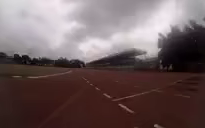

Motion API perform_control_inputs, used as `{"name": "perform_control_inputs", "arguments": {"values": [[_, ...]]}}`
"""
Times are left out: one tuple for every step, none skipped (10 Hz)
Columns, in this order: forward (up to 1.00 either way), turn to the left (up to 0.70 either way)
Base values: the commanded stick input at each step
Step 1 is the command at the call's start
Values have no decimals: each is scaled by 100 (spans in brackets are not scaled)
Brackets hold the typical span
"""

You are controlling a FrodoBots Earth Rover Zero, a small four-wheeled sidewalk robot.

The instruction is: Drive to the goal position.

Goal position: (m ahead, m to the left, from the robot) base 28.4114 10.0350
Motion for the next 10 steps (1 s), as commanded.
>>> {"name": "perform_control_inputs", "arguments": {"values": [[70,0],[70,0],[70,0],[70,0],[70,0],[70,0],[70,0],[70,0],[70,0],[70,0]]}}
